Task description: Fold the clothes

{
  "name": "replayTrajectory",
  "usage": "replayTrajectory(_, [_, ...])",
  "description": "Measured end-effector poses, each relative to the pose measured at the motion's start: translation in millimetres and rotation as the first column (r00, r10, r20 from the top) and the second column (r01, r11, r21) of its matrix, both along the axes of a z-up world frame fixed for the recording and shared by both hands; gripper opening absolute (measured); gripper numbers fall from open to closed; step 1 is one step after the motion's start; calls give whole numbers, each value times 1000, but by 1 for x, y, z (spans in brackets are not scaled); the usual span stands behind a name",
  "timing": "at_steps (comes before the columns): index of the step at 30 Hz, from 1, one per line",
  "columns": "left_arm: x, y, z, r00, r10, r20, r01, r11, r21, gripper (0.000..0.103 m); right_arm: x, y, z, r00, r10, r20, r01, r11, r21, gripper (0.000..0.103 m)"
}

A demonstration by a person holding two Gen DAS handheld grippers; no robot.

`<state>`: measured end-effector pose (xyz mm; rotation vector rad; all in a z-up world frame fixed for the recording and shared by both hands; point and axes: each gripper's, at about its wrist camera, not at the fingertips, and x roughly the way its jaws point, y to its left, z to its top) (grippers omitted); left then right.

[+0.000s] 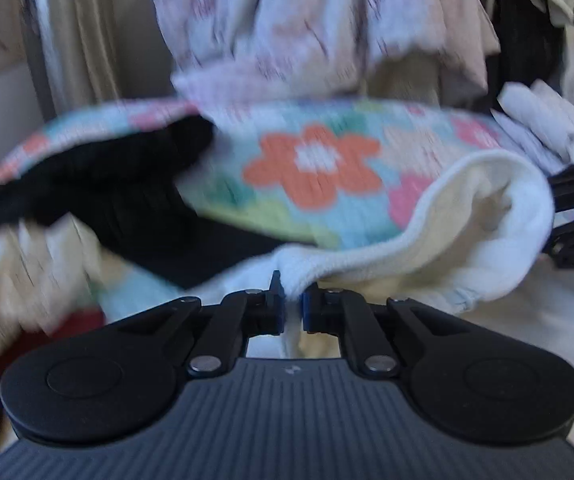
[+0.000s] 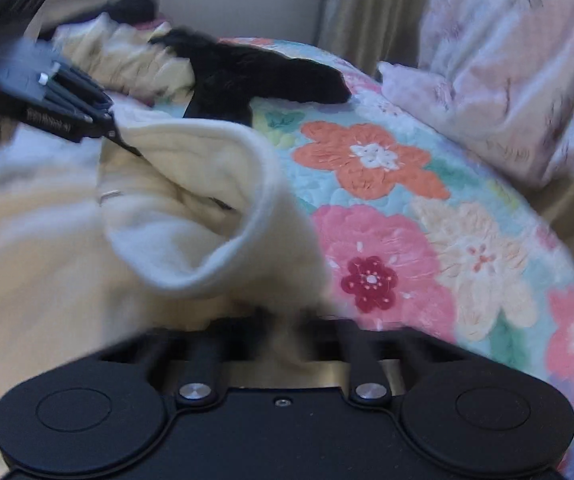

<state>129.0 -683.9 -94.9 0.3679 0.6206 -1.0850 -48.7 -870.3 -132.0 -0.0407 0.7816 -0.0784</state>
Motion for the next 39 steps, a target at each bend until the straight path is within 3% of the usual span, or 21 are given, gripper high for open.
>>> replayTrajectory(4, [10,-19,17,990,85,113,-80,996,-45,7,-2,-31,25,975,-144,170,109,974,197,9])
replayTrajectory(5, [13,-26,19,983,112,143,-106,993,-46,12,4,-33,25,975,-155,162,118,969,216,9])
replayTrajectory(7, [15,-49,8,978,111,178,-121,992,46,20,19,-33,17,985,-153,80,136,972,194,12])
replayTrajectory(9, [17,-61,-5,981,113,158,-130,986,103,27,18,-33,13,974,-224,37,212,956,200,24])
replayTrajectory(12, [12,-66,-17,984,111,141,-128,984,121,47,-23,-41,26,942,-327,79,268,871,411,34])
replayTrajectory(13, [8,-64,-17,981,108,163,-126,986,110,61,-43,-42,31,930,-357,88,278,839,468,38])
replayTrajectory(14, [4,-62,-17,977,105,185,-125,987,98,69,-61,-39,36,922,-378,87,296,829,474,47])
replayTrajectory(15, [-2,-58,-15,971,111,210,-131,988,84,70,-79,-35,40,914,-398,83,317,825,468,49])
replayTrajectory(18, [-18,-42,2,971,122,206,-128,992,14,75,-140,-17,43,865,-499,45,443,804,396,50])
replayTrajectory(20, [-30,-27,17,975,122,183,-115,992,-49,84,-181,-5,44,824,-566,23,526,779,342,51])
replayTrajectory(22, [-45,-12,29,980,103,168,-89,992,-90,85,-222,4,35,758,-652,-24,605,688,400,58])
replayTrajectory(25, [-71,3,37,989,19,146,-7,996,-88,79,-242,13,10,711,-699,-80,622,572,534,61])
replayTrajectory(29, [-100,6,20,992,-129,-16,129,992,13,51,-265,24,-25,658,-735,-163,609,392,689,61])
replayTrajectory(30, [-107,5,12,987,-152,-52,154,987,38,51,-270,26,-33,645,-741,-186,601,343,722,61])
replayTrajectory(32, [-117,-1,-4,984,-172,-49,175,981,78,51,-282,32,-51,621,-748,-232,580,240,778,62])
replayTrajectory(33, [-120,-6,-13,984,-173,-38,176,979,101,51,-279,34,-56,611,-749,-257,600,226,767,63])
replayTrajectory(34, [-120,-11,-23,986,-164,-44,168,977,129,52,-273,38,-58,607,-750,-264,628,248,738,62])
replayTrajectory(37, [-111,-26,-48,992,-101,-72,114,973,202,63,-253,56,-53,616,-749,-244,688,362,629,63])
replayTrajectory(39, [-111,-32,-51,995,-84,-49,93,970,224,70,-249,61,-52,629,-761,-162,659,411,630,64])
